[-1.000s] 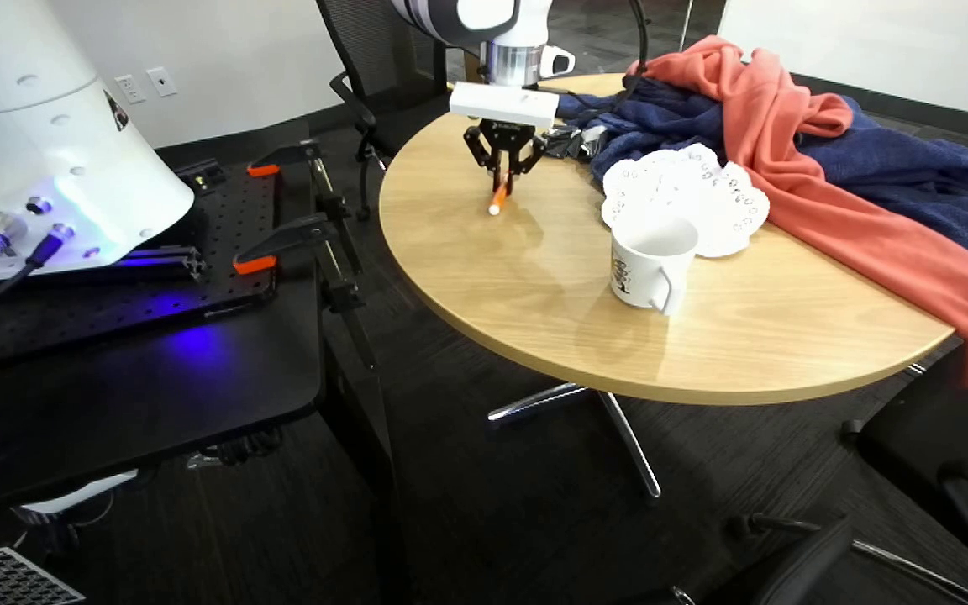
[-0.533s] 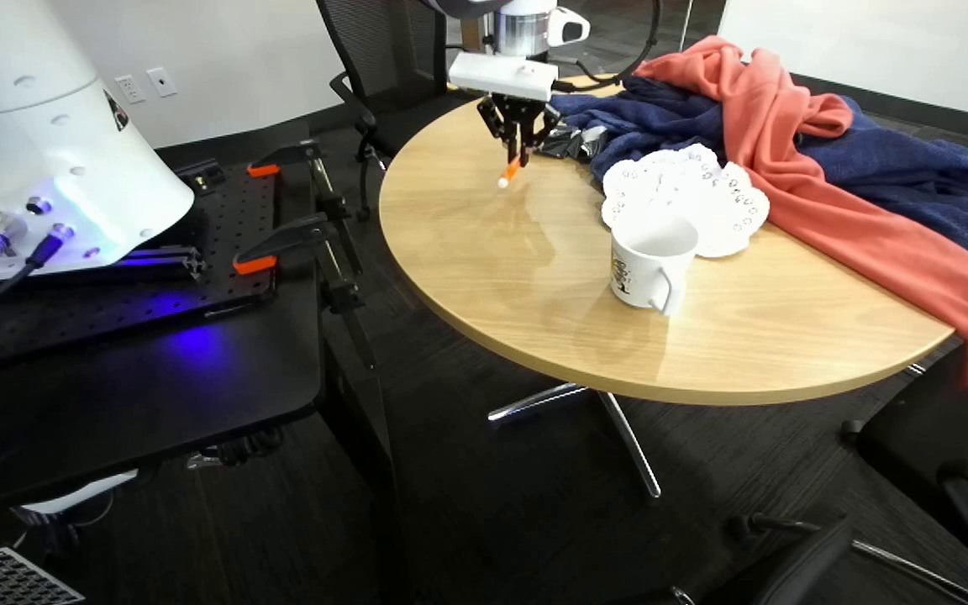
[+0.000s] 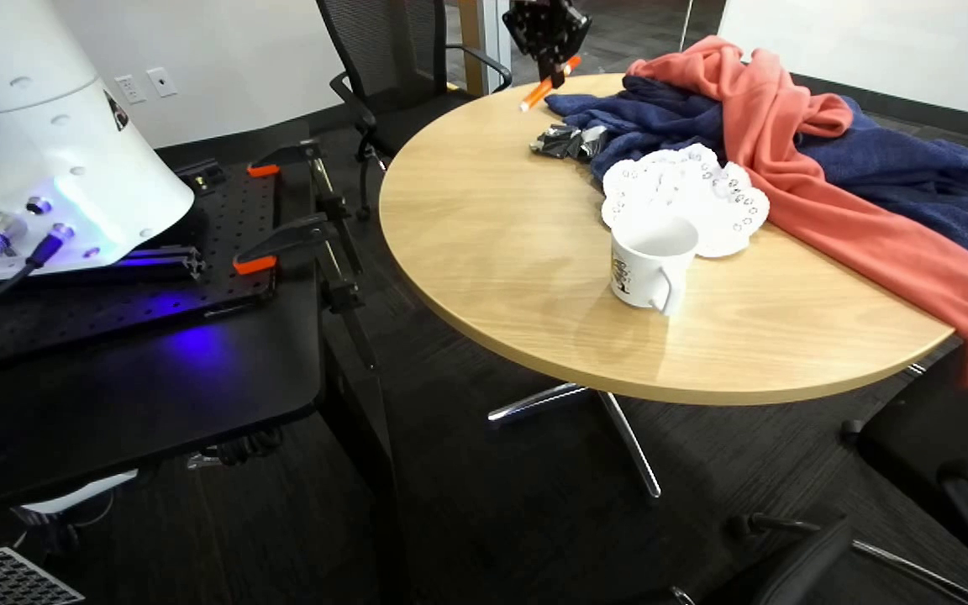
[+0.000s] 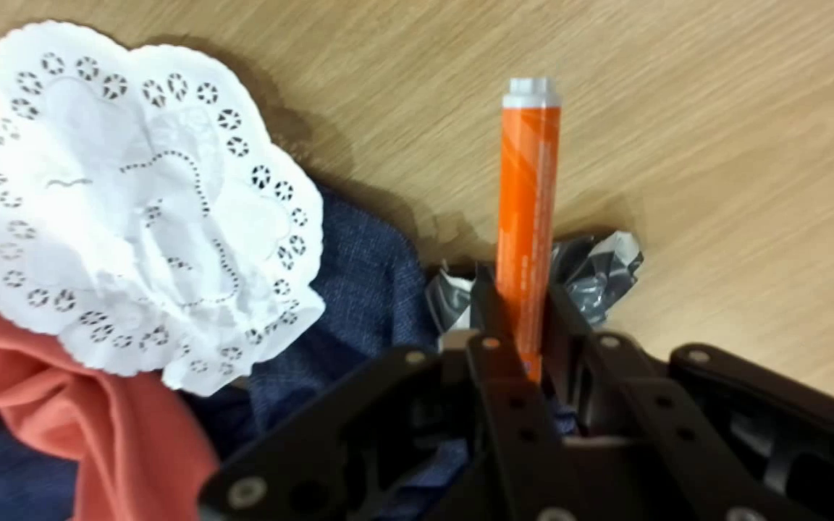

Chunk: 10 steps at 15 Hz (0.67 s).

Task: Place the blue peg on the table

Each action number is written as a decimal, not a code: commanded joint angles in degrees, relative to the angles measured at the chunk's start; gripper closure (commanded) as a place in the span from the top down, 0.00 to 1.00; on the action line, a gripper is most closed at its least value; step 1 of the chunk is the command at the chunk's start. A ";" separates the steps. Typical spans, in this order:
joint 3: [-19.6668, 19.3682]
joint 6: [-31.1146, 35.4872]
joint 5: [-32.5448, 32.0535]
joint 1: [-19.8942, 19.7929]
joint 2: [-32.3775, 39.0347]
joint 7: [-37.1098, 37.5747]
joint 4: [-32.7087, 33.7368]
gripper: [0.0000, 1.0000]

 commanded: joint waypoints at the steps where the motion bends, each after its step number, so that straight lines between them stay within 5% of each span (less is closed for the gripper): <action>1: -4.28 -0.18 0.60 3.42 -11.01 8.14 -5.91 0.05; 6: -14.90 -5.82 -13.15 9.28 -20.39 27.17 -7.30 0.05; 8: -15.04 -10.94 -17.56 8.83 -22.70 33.00 -6.52 0.05; 10: -13.55 -16.67 -15.18 7.99 -24.39 31.88 -6.12 0.05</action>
